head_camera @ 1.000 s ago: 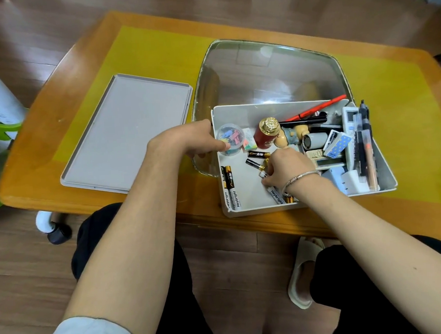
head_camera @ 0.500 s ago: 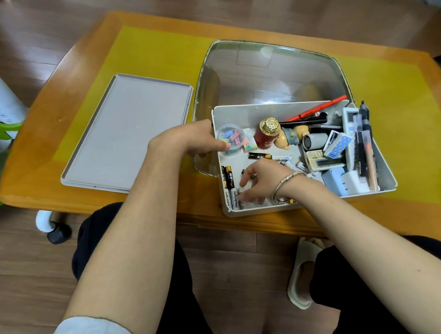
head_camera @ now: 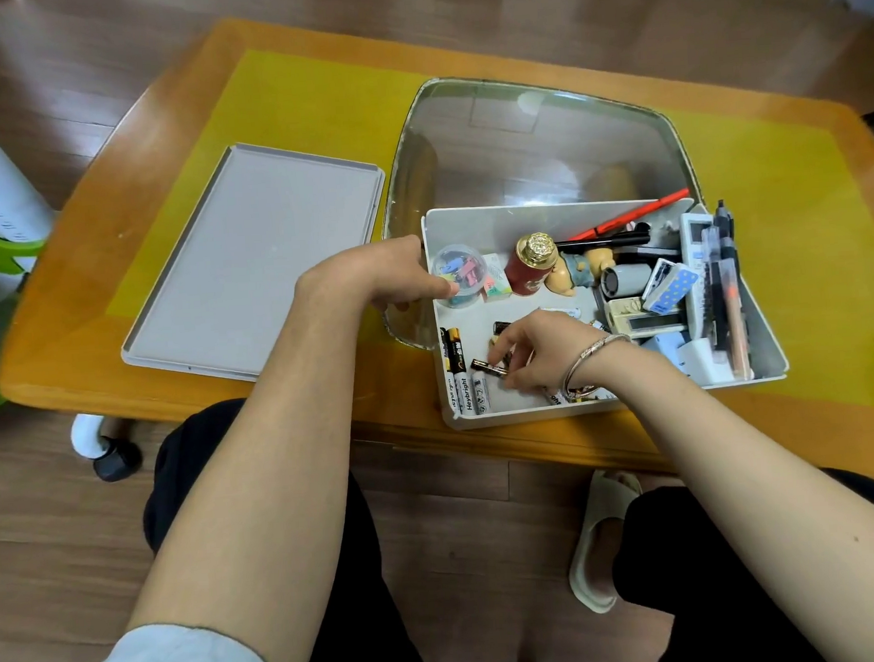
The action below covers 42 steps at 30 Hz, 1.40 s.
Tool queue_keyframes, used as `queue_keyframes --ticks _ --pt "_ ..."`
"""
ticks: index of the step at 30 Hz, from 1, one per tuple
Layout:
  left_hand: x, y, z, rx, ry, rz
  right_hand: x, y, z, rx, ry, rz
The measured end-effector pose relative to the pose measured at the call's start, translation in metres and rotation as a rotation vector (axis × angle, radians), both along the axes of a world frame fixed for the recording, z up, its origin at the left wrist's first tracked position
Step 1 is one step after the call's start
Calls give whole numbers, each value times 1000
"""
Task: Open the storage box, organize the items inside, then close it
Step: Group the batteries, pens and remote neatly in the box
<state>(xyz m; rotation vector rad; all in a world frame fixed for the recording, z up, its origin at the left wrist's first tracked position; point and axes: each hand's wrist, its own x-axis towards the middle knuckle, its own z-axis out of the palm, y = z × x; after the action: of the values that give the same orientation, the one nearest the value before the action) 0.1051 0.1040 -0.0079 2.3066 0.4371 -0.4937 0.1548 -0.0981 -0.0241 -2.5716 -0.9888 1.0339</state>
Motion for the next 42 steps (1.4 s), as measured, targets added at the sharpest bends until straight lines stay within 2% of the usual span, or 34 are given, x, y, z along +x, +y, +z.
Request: queue_keyframes --ticks 3,8,15,19,23,26,28,35,38,42 --pt "0 0 -1 6 3 3 -2 2 -7 -16 -183 51" --pt "0 0 -2 27 5 -6 -3 7 -13 -53 -366 39" --pt "0 1 -2 15 5 -12 18 -9 -9 -99 -514 -99" --pt "0 1 -2 26 4 -4 25 -21 -5 -31 -490 -205" --pt "0 1 -2 16 0 1 31 -26 -4 -128 -450 -211" --pt "0 1 -2 13 -3 5 27 -18 -5 -26 -513 -227" --pt "0 1 -2 12 -6 12 23 -11 -7 6 -535 -187" --pt "0 1 -2 9 -10 11 21 0 -9 -84 -567 -92" --pt "1 0 -1 7 -6 -3 19 1 -10 22 -621 -65" --pt "0 1 0 -1 -5 -4 11 12 -13 244 -383 -183"
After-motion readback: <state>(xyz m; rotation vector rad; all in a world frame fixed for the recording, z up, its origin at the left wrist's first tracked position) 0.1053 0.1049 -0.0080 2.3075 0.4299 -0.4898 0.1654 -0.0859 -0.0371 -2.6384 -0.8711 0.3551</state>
